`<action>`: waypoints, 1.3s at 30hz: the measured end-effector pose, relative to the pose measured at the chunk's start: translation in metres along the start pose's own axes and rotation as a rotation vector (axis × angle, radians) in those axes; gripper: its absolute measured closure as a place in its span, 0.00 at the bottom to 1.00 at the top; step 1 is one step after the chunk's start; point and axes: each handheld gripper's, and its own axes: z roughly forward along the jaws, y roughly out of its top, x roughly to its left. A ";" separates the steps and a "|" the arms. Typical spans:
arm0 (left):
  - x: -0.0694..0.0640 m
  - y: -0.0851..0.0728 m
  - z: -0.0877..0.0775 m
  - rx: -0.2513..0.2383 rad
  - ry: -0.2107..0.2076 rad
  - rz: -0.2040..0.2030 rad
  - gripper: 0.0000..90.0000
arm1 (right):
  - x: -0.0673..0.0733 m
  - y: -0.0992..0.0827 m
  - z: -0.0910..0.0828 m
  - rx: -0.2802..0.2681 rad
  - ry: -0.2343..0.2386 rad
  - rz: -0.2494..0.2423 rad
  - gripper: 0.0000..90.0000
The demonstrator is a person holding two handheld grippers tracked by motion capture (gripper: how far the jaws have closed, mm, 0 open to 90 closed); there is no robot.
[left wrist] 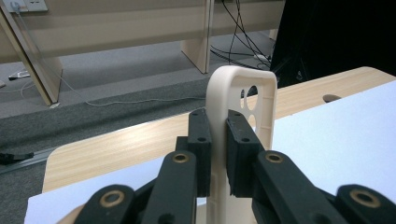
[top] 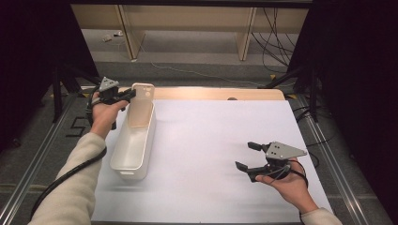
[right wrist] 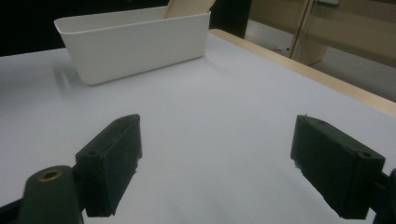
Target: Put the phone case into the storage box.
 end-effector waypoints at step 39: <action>0.002 -0.006 0.003 0.019 0.003 -0.024 0.90 | 0.000 0.000 0.000 0.000 0.001 -0.001 0.20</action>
